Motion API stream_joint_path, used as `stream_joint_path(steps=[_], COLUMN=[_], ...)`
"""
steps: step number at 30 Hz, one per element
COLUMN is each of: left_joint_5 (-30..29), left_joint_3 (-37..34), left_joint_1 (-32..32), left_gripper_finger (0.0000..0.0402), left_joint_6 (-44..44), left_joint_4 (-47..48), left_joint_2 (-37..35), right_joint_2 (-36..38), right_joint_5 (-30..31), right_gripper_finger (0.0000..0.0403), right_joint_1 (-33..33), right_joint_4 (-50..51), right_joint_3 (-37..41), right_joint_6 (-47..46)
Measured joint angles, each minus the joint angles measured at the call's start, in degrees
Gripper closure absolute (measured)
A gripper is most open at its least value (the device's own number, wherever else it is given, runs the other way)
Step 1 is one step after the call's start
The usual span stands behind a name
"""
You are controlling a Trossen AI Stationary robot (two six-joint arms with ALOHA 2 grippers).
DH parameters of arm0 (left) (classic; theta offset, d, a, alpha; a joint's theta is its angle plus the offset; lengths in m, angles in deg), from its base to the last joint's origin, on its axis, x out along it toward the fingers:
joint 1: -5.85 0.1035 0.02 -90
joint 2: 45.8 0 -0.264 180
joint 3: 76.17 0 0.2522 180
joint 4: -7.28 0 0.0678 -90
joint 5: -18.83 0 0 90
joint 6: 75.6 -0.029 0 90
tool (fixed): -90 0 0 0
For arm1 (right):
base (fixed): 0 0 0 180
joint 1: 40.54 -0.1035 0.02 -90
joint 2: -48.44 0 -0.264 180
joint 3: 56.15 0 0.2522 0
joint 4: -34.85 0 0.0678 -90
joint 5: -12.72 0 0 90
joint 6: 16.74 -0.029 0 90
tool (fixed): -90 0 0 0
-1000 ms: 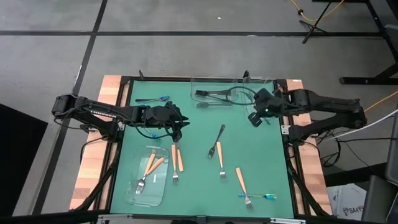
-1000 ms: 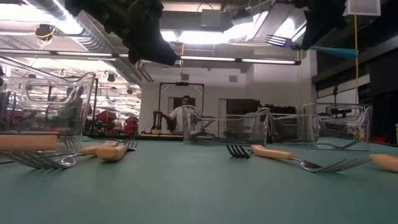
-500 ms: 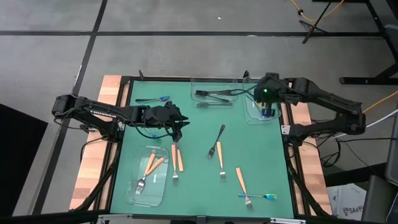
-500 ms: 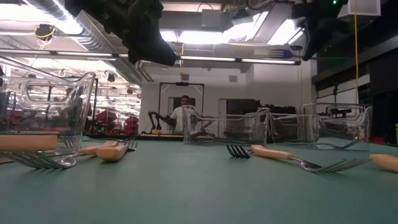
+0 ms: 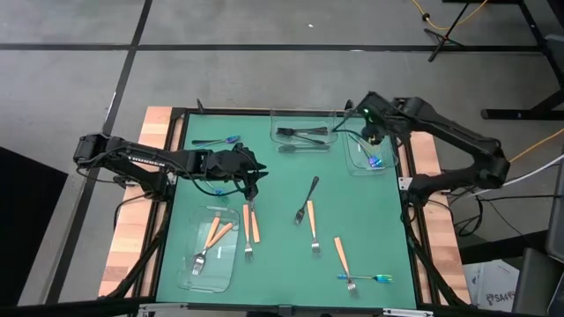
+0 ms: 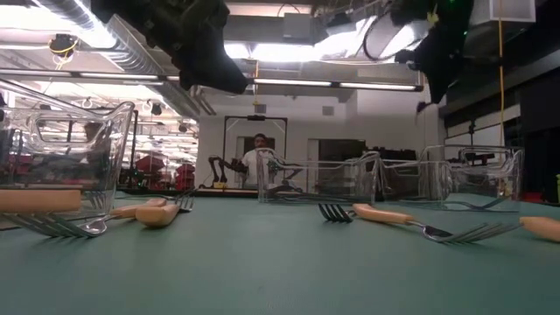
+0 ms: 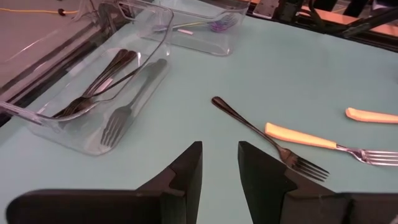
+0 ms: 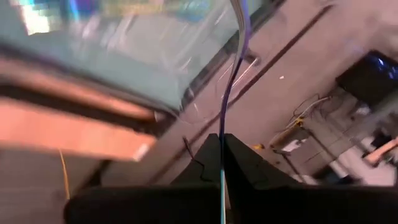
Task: Sort silverware by color (type)
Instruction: Put the blue fork into the top right transparent bin
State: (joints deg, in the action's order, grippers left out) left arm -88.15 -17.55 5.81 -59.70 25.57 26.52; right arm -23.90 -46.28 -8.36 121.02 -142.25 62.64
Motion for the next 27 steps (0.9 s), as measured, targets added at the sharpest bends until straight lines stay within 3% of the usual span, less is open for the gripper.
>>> stream_joint_path(steps=[5,13,18,24,27], left_joint_5=[-1.24,-1.94,-1.94,-1.92,-1.92], left_joint_3=[0.00,0.00,0.00,0.00,0.00], left_joint_1=[0.01,0.00,0.02,0.01,0.02], left_gripper_finger=[0.0305,0.0305,0.0305,0.0305,0.0305], left_joint_6=[0.00,0.00,0.00,0.00,0.00], left_joint_4=[0.04,1.07,1.46,1.62,1.62], left_joint_2=[0.00,0.00,0.00,0.00,0.00], right_joint_2=[-5.31,-15.06,-18.80,-21.08,-22.45], right_joint_5=[1.80,1.81,-1.50,-9.86,-10.67], right_gripper_finger=[0.0403,0.0403,0.0403,0.0403,0.0403], right_joint_1=[1.78,1.64,1.60,1.62,1.60], right_joint_4=[-0.48,-0.27,-0.24,-0.26,-0.14], right_joint_3=[0.01,0.00,0.02,0.02,0.02], right_joint_6=[8.48,11.10,10.70,4.74,3.93])
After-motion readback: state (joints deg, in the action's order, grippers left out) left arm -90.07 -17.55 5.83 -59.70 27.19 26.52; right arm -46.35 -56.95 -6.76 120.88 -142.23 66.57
